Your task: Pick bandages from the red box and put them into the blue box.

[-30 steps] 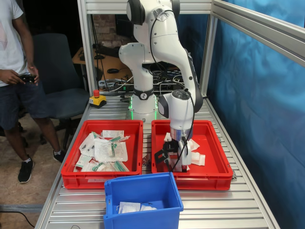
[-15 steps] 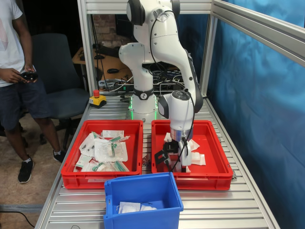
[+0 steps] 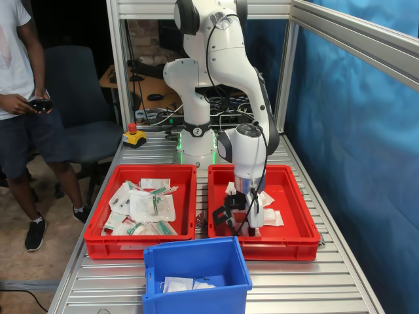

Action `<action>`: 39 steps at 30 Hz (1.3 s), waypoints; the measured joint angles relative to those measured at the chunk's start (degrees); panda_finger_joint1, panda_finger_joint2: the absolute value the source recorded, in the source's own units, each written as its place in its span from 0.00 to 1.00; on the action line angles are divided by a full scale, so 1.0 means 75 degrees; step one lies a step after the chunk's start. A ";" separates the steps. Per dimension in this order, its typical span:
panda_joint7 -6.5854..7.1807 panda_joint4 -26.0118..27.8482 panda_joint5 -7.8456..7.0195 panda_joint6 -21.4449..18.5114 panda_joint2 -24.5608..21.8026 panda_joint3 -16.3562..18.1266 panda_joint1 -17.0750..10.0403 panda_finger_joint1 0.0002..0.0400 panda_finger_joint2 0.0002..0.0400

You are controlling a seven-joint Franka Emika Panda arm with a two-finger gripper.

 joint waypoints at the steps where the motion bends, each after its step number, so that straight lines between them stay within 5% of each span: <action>1: 0.0000 0.0008 0.0000 0.0004 0.0000 -0.0001 0.0001 0.41 0.41; 2: 0.0000 0.0016 0.0000 0.0008 0.0000 -0.0002 0.0003 0.29 0.29; 5: 0.0000 0.0038 0.0000 0.0020 0.0001 -0.0007 0.0007 0.29 0.29; 6: 0.0000 0.0039 0.0000 0.0021 0.0003 -0.0008 0.0008 0.21 0.21; 31: 0.0000 0.0040 0.0000 0.0028 0.0004 -0.0016 0.0014 0.21 0.21; 39: 0.0000 0.0036 0.0000 -0.0495 -0.0189 -0.0152 0.0019 0.21 0.21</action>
